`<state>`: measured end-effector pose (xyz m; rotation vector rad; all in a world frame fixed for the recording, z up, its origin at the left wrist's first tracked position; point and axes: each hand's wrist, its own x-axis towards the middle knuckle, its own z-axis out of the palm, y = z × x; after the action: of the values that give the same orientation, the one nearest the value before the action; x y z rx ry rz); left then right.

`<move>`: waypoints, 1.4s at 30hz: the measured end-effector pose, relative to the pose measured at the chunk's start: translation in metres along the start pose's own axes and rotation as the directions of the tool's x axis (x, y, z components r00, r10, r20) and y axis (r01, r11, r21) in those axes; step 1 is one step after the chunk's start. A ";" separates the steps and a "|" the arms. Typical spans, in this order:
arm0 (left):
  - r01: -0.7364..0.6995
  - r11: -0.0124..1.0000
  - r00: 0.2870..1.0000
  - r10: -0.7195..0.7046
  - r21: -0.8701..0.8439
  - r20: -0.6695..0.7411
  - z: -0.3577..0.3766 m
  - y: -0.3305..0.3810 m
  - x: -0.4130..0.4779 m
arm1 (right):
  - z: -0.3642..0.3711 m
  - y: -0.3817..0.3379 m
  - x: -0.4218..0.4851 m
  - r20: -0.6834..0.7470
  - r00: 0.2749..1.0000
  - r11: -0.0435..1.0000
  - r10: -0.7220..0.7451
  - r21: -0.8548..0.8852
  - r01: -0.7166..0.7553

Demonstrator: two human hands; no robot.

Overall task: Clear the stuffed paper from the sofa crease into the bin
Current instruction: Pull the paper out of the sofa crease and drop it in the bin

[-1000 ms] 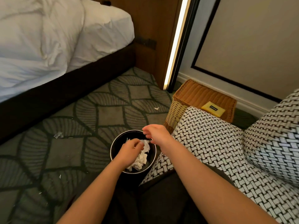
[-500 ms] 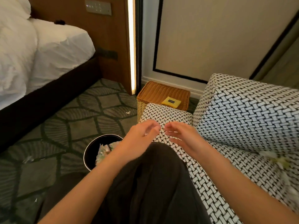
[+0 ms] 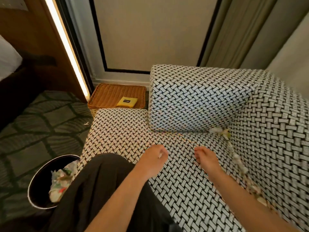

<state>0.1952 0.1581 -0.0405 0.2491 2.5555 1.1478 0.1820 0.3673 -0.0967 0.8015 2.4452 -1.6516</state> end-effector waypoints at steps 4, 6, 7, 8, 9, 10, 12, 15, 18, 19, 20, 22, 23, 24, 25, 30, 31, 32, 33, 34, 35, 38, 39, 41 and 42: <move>0.092 0.995 0.996 -0.091 0.040 -0.028 0.038 -0.002 0.031 | -0.018 0.039 0.017 -0.192 0.956 0.938 -0.223 -0.311 0.157; 0.092 0.985 0.996 -0.090 0.148 -0.019 0.053 -0.005 0.041 | -0.025 0.046 0.026 -0.231 0.915 0.846 -0.329 -0.503 0.177; 0.090 0.978 0.996 -0.088 0.190 -0.018 0.060 -0.006 0.047 | -0.028 0.047 0.032 -0.244 0.901 0.812 -0.360 -0.557 0.174; 0.085 0.970 0.996 -0.082 0.229 -0.022 0.066 -0.007 0.052 | -0.031 0.045 0.039 -0.258 0.892 0.799 -0.371 -0.578 0.166; 0.077 0.961 0.997 -0.073 0.265 -0.026 0.071 -0.009 0.058 | -0.032 0.043 0.045 -0.276 0.891 0.801 -0.362 -0.580 0.146; 0.066 0.953 0.998 -0.060 0.296 -0.030 0.075 -0.011 0.063 | -0.033 0.040 0.051 -0.294 0.889 0.812 -0.350 -0.569 0.132; 0.031 0.941 0.999 -0.022 0.337 -0.032 0.083 -0.013 0.073 | -0.033 0.034 0.062 -0.326 0.891 0.844 -0.316 -0.526 0.107; -0.030 0.916 0.997 0.055 0.401 -0.053 0.096 -0.015 0.088 | -0.031 0.027 0.078 -0.369 0.884 0.860 -0.288 -0.505 0.070; -0.067 0.871 0.989 0.123 0.487 -0.082 0.107 -0.016 0.099 | -0.032 0.020 0.092 -0.415 0.876 0.835 -0.246 -0.550 -0.026; -0.074 0.865 0.987 0.135 0.496 -0.088 0.110 -0.016 0.103 | -0.033 0.018 0.097 -0.425 0.874 0.830 -0.233 -0.556 -0.049; -0.083 0.863 0.984 0.149 0.499 -0.094 0.112 -0.016 0.107 | -0.033 0.015 0.102 -0.438 0.872 0.830 -0.219 -0.553 -0.070; -0.110 0.855 0.976 0.190 0.507 -0.108 0.113 -0.015 0.113 | -0.033 0.013 0.114 -0.457 0.871 0.832 -0.178 -0.543 -0.114; -0.125 0.852 0.971 0.211 0.509 -0.115 0.114 -0.015 0.117 | -0.033 0.012 0.119 -0.467 0.870 0.838 -0.157 -0.530 -0.133; -0.141 0.852 0.965 0.232 0.504 -0.122 0.114 -0.014 0.119 | -0.033 0.011 0.124 -0.478 0.867 0.844 -0.143 -0.517 -0.146; -0.155 0.854 0.960 0.248 0.497 -0.127 0.114 -0.014 0.122 | -0.033 0.008 0.128 -0.488 0.863 0.848 -0.127 -0.505 -0.161; -0.205 0.870 0.946 0.293 0.449 -0.136 0.118 -0.014 0.133 | -0.037 -0.003 0.141 -0.514 0.856 0.847 -0.058 -0.478 -0.230; -0.224 0.881 0.941 0.307 0.417 -0.142 0.118 -0.012 0.133 | -0.036 -0.002 0.144 -0.517 0.854 0.851 -0.057 -0.473 -0.230; -0.248 0.891 0.935 0.322 0.379 -0.146 0.118 -0.009 0.133 | -0.036 -0.002 0.144 -0.519 0.853 0.855 -0.063 -0.469 -0.221; -0.270 0.904 0.932 0.332 0.330 -0.148 0.118 -0.004 0.132 | -0.036 -0.002 0.143 -0.519 0.852 0.859 -0.071 -0.465 -0.212; -0.286 0.919 0.931 0.333 0.272 -0.148 0.119 0.001 0.130 | -0.036 -0.001 0.142 -0.516 0.852 0.863 -0.087 -0.466 -0.194; -0.291 0.936 0.936 0.321 0.198 -0.143 0.120 0.005 0.128 | -0.036 0.001 0.140 -0.502 0.858 0.865 -0.108 -0.473 -0.168; -0.254 0.961 0.965 0.244 -0.106 -0.100 0.121 0.018 0.122 | -0.031 0.010 0.131 -0.408 0.880 0.855 -0.243 -0.519 -0.005; -0.218 0.947 0.976 0.207 -0.235 -0.071 0.120 0.022 0.119 | -0.028 0.014 0.125 -0.377 0.879 0.853 -0.293 -0.518 0.063; -0.113 0.874 0.992 0.130 -0.472 0.004 0.118 0.026 0.117 | -0.021 0.021 0.110 -0.317 0.870 0.854 -0.378 -0.483 0.195; -0.058 0.830 0.995 0.096 -0.555 0.039 0.118 0.027 0.117 | -0.018 0.024 0.101 -0.286 0.867 0.853 -0.407 -0.459 0.249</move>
<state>0.1298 0.2916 -0.1203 0.2395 2.0512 1.8157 0.1098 0.4275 -0.1447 0.7043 3.2069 -1.0470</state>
